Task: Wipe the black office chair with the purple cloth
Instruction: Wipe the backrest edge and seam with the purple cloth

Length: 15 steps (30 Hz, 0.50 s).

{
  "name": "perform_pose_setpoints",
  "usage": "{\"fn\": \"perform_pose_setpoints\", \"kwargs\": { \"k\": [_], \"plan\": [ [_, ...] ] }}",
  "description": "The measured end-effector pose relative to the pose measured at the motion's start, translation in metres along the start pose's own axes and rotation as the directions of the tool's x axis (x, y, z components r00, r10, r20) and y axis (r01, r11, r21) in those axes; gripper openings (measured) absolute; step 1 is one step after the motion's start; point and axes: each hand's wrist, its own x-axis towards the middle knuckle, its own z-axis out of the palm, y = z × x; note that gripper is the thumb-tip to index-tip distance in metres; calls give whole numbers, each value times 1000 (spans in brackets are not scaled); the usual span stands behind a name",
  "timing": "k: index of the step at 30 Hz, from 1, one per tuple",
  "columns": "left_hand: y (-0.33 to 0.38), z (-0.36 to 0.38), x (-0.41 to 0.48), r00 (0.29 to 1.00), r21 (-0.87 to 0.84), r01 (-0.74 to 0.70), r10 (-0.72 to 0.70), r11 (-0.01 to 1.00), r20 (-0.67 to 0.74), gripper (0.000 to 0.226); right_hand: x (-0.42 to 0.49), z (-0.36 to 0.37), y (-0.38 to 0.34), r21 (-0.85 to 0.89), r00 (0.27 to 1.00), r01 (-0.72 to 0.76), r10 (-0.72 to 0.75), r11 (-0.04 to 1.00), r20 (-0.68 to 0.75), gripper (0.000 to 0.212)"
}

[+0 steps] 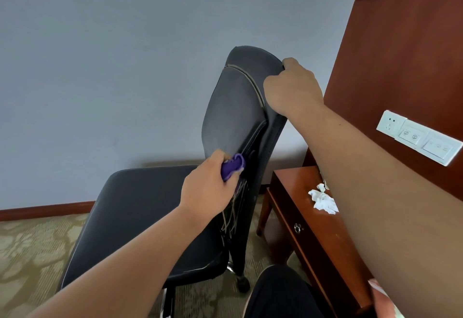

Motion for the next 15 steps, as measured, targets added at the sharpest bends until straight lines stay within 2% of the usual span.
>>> {"fn": "perform_pose_setpoints", "kwargs": {
  "k": [4,8,11,13,15],
  "plan": [
    [26,-9,18,996,-74,-49,43,996,-81,24,-3,2,2,41,998,4,-2,999,-61,44],
    [32,-4,25,996,29,-84,84,996,-9,26,-15,11,8,123,986,2,19,992,-168,46],
    [25,-2,23,996,66,-86,86,994,4,27,-26,16,15,149,978,19,13,989,-210,59],
    [21,-4,23,997,73,-79,77,994,19,27,-34,19,23,150,979,21,10,989,-206,62],
    [17,-7,23,997,52,-58,55,997,53,27,-42,22,32,129,988,-8,28,992,-153,52]
  ]
}}
